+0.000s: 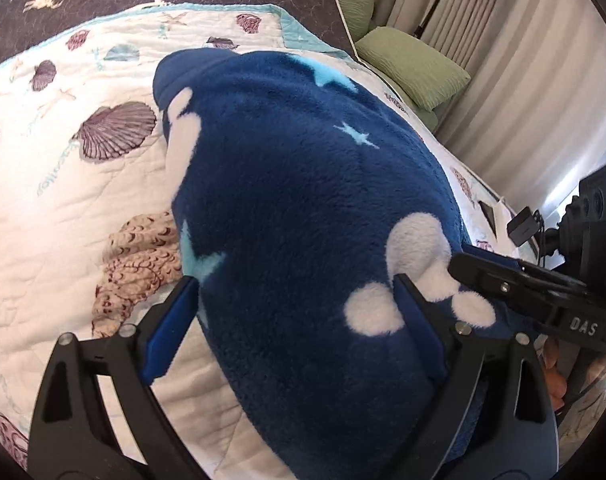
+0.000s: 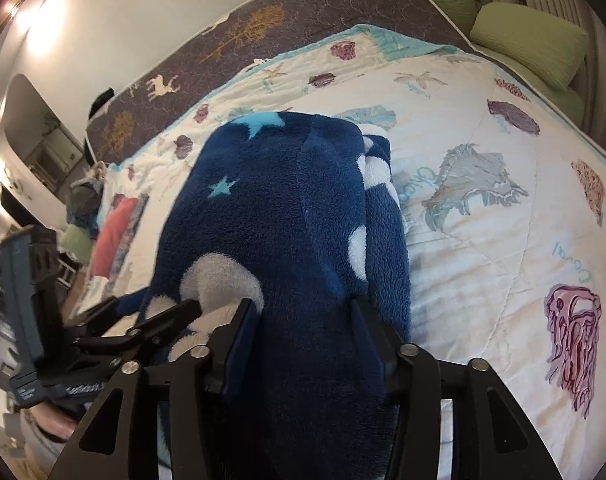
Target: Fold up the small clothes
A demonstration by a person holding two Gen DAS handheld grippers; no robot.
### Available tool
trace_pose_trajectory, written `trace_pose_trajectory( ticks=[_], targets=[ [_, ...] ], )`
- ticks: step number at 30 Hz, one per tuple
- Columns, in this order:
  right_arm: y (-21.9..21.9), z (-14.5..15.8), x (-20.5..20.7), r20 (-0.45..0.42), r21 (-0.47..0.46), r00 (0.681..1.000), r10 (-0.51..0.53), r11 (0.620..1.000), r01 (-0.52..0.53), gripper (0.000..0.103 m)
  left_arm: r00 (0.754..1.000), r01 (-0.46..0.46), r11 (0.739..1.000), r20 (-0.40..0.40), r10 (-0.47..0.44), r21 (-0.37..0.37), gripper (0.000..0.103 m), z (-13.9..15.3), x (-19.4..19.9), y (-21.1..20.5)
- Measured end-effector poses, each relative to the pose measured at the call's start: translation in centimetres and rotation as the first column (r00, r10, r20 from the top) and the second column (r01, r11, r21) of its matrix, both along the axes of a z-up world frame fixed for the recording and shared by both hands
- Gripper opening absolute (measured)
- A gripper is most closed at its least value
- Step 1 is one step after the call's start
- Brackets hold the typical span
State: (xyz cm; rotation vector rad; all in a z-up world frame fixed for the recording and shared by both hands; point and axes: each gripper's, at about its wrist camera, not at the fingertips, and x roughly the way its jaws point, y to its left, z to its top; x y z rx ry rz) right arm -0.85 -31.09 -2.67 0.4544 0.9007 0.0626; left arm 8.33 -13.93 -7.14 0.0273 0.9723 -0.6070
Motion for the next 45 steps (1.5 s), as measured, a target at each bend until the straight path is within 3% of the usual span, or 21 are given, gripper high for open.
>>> trace_pose_trajectory(
  ticks=[2, 3, 5, 7, 9, 12, 16, 21, 30, 38, 43, 45],
  targets=[
    [-0.3, 0.2, -0.3, -0.001, 0.007, 1.0, 0.008, 1.0, -0.008, 0.059, 1.0, -0.006, 1.0, -0.009, 0.006, -0.007, 0.095, 0.0, 0.0, 0.1],
    [-0.4, 0.3, -0.5, -0.007, -0.001, 1.0, 0.004, 1.0, -0.004, 0.068, 1.0, -0.006, 1.0, -0.013, 0.006, -0.012, 0.095, 0.0, -0.1, 0.2],
    [-0.8, 0.5, -1.1, -0.005, 0.009, 1.0, 0.008, 1.0, -0.008, 0.073, 1.0, -0.012, 1.0, -0.017, 0.012, -0.016, 0.096, -0.1, -0.1, 0.3],
    [-1.0, 0.6, -1.6, -0.015, -0.016, 1.0, -0.018, 1.0, 0.018, 0.093, 0.999, -0.03, 0.999, -0.03, 0.029, -0.024, 0.102, -0.3, 0.1, 0.5],
    [-1.3, 0.4, -1.8, -0.031, -0.075, 0.998, -0.061, 0.995, 0.058, 0.103, 0.997, -0.04, 0.998, -0.068, 0.037, -0.049, 0.103, -0.7, 0.6, 0.9],
    [-2.4, -0.6, -1.4, -0.056, -0.034, 0.998, -0.034, 0.999, 0.032, 0.103, 0.991, -0.049, 0.995, -0.125, 0.038, -0.089, 0.103, -1.3, 1.0, 1.3],
    [-4.0, -2.1, -0.2, -0.098, 0.12, 0.995, 0.013, 0.993, -0.001, 0.103, 0.99, -0.03, 0.994, -0.138, 0.015, -0.107, 0.103, -1.5, 1.3, 1.3],
    [-5.4, -4.7, 1.5, -0.121, 0.309, 0.987, 0.103, 0.949, -0.061, 0.103, 0.984, -0.016, 0.987, -0.178, -0.012, -0.157, 0.103, -2.1, 1.9, 1.6],
    [-6.2, -5.9, 3.4, -0.045, 0.389, 0.964, 0.262, 0.893, -0.224, 0.103, 0.93, -0.013, 0.944, -0.35, -0.109, -0.33, 0.103, -5.2, 3.7, 2.4],
    [-4.5, -5.8, 7.0, -0.003, 0.366, 0.94, 0.341, 0.875, -0.316, 0.102, 0.924, 0.03, 0.931, -0.346, -0.165, -0.363, 0.103, -5.8, 4.3, 1.7],
    [-4.5, -4.9, 6.4, 0.028, 0.37, 0.962, 0.273, 0.891, -0.264, 0.073, 0.963, 0.053, 0.945, -0.235, -0.135, -0.324, 0.092, -3.8, 2.7, 0.9],
    [-4.7, -3.7, 5.8, 0.05, 0.359, 0.967, 0.249, 0.899, -0.25, 0.068, 0.976, 0.081, 0.951, -0.17, -0.137, -0.299, 0.09, -1.9, 2.0, 0.3]
  ],
)
